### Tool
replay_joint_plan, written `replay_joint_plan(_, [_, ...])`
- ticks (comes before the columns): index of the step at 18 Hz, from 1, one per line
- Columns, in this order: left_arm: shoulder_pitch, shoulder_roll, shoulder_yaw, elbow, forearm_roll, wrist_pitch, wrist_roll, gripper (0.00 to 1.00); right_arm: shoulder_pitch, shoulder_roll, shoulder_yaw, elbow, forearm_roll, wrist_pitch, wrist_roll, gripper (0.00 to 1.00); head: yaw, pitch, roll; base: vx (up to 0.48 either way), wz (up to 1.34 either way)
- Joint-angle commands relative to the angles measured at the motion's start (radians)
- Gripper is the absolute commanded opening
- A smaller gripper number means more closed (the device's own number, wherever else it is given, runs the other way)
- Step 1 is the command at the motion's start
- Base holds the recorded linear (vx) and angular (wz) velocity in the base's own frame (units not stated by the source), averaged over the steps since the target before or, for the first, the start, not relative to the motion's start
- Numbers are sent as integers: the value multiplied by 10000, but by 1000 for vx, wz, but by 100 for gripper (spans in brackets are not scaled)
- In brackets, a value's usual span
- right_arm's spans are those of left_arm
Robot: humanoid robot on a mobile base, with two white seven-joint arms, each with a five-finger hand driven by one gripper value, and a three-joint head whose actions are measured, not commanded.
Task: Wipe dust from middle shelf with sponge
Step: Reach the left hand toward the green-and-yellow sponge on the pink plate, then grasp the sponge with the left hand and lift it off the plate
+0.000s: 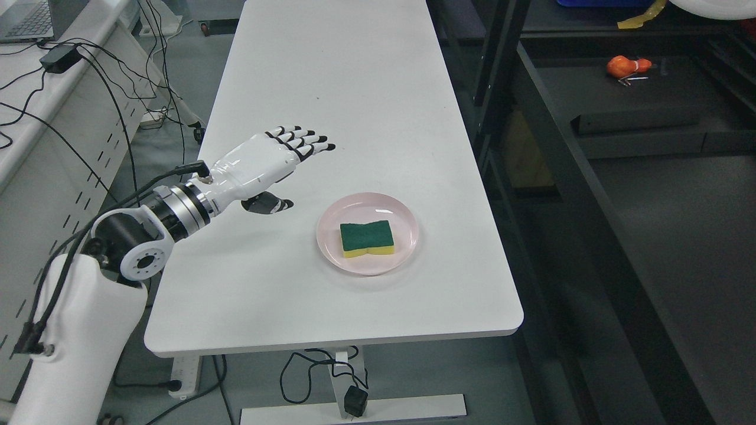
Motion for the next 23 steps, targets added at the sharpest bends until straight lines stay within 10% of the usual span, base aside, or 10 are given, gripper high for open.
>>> replay_joint_plan(1, [-701,-174,-3458,1234,-2011,-186,-6,95,-1,-175,-6,-175,0,4,7,100,0,0,0,6,13])
replay_joint_plan(23, [-1147,-2169,-3674,2388,-3147,-309,-1049,73,-1,-175,-6,-175,0,4,7,100,0,0,0,3,5])
